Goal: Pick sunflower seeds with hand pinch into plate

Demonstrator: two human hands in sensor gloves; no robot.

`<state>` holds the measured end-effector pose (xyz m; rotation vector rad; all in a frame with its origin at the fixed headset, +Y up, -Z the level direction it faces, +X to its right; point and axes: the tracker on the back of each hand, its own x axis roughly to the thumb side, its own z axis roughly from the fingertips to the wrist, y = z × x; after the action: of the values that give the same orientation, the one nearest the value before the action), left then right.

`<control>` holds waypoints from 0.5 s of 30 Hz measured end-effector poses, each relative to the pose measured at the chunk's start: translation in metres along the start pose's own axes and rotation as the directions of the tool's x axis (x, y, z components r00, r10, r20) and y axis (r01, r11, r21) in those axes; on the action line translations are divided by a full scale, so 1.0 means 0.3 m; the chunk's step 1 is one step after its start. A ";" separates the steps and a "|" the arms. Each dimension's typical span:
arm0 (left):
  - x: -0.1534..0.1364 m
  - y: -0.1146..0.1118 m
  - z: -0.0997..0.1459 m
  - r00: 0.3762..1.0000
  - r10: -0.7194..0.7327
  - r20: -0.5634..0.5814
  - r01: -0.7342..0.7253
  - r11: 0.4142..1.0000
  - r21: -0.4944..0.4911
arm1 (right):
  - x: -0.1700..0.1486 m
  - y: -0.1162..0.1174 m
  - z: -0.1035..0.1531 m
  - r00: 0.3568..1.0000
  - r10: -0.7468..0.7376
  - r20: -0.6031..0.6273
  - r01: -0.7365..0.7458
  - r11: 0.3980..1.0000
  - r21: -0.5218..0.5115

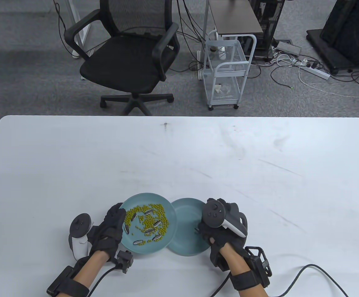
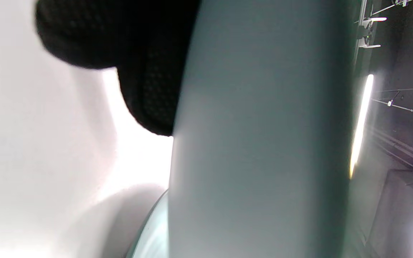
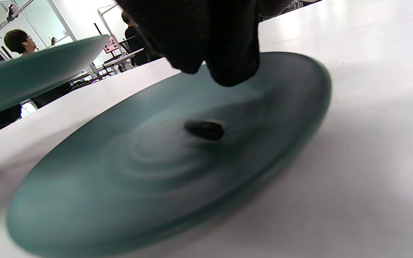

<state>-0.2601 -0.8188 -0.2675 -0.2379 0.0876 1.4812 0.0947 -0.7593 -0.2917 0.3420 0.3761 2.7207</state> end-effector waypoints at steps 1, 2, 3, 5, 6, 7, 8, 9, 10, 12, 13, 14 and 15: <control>0.000 0.000 0.000 1.000 0.001 0.000 -0.001 1.000 0.000 | -0.001 0.000 0.000 1.000 -0.001 -0.001 0.001 1.000 -0.001; 0.000 0.000 0.000 1.000 0.001 0.000 -0.001 1.000 0.000 | -0.001 0.000 0.000 1.000 -0.002 -0.001 0.002 1.000 -0.001; 0.000 0.000 0.000 1.000 0.001 0.000 -0.001 1.000 0.001 | -0.001 0.000 0.000 1.000 -0.003 -0.001 0.003 1.000 -0.001; 0.000 0.000 0.000 1.000 0.001 0.000 -0.001 1.000 0.000 | -0.001 0.001 0.000 1.000 -0.002 -0.001 0.002 1.000 0.001; 0.000 0.000 0.000 1.000 0.001 -0.001 -0.001 1.000 0.000 | -0.001 0.001 0.000 1.000 -0.002 -0.001 0.002 1.000 0.001; 0.000 0.000 0.000 1.000 0.001 -0.001 -0.001 1.000 -0.001 | -0.002 0.001 0.000 1.000 -0.002 -0.001 0.002 1.000 0.001; 0.000 0.000 0.000 1.000 0.001 0.000 -0.001 1.000 -0.001 | -0.002 0.000 0.000 1.000 -0.003 -0.001 0.003 1.000 0.001; 0.000 0.000 0.000 1.000 0.000 0.001 0.000 1.000 -0.001 | -0.003 0.000 0.000 1.000 -0.005 -0.002 0.005 1.000 0.000; 0.000 0.000 0.000 1.000 0.000 0.001 0.000 1.000 -0.001 | -0.003 0.000 0.001 1.000 -0.005 -0.003 0.005 1.000 -0.001; 0.000 0.000 0.000 1.000 0.001 0.001 -0.001 1.000 -0.002 | -0.005 -0.001 0.001 1.000 -0.008 -0.004 0.008 1.000 -0.003; -0.001 0.000 0.000 1.000 0.001 0.001 -0.001 1.000 -0.002 | -0.005 -0.002 0.001 1.000 -0.009 -0.005 0.009 1.000 -0.004; -0.001 -0.001 0.000 1.000 0.002 0.001 -0.002 1.000 -0.003 | -0.005 -0.002 0.001 1.000 -0.009 -0.005 0.009 1.000 -0.005; -0.001 -0.001 0.000 1.000 0.003 0.002 -0.003 1.000 -0.005 | -0.006 -0.002 0.001 1.000 -0.011 -0.005 0.011 1.000 -0.007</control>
<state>-0.2598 -0.8192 -0.2675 -0.2405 0.0827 1.4851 0.0966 -0.7593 -0.2919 0.3307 0.3691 2.7121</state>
